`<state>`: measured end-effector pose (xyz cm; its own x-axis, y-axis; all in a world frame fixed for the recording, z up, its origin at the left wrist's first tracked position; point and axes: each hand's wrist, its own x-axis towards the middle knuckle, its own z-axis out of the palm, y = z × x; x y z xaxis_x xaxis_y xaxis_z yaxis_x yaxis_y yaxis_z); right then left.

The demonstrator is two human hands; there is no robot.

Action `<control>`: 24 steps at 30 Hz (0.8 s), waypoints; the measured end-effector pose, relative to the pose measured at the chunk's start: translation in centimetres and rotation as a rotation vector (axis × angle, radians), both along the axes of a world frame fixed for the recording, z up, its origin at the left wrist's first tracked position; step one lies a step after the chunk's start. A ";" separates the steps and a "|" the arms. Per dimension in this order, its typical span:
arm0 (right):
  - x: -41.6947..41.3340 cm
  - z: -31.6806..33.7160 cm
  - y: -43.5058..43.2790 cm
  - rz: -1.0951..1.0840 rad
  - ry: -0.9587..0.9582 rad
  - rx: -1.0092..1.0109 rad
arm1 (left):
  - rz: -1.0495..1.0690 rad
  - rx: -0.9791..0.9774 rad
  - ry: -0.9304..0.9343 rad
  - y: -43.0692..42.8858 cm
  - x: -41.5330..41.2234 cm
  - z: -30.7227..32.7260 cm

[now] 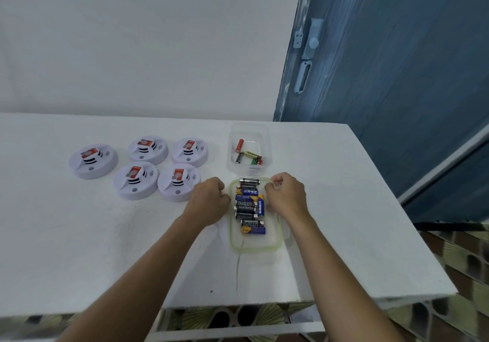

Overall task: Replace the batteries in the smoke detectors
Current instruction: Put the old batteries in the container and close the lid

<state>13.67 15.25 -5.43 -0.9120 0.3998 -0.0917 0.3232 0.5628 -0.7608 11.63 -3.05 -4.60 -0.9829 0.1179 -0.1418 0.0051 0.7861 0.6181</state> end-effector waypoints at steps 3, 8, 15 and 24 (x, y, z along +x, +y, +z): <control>0.3 -0.1 0.1 -0.026 0.041 -0.114 | 0.077 0.156 -0.065 -0.4 0.2 0.0; 0.7 0.7 0.1 -0.050 0.057 -0.297 | 0.160 0.548 -0.208 -0.5 0.7 0.4; 1.4 2.2 0.1 -0.012 0.042 -0.382 | 0.147 0.747 -0.335 -0.3 1.6 0.6; 1.5 3.0 0.7 -0.002 0.020 -0.443 | 0.057 0.802 -0.401 -0.2 2.4 1.4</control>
<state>15.13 15.97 -2.45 -0.9147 0.3275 -0.2367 0.3064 0.1803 -0.9347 14.06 -3.29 -3.17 -0.8846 0.2814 -0.3718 -0.3551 0.1101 0.9283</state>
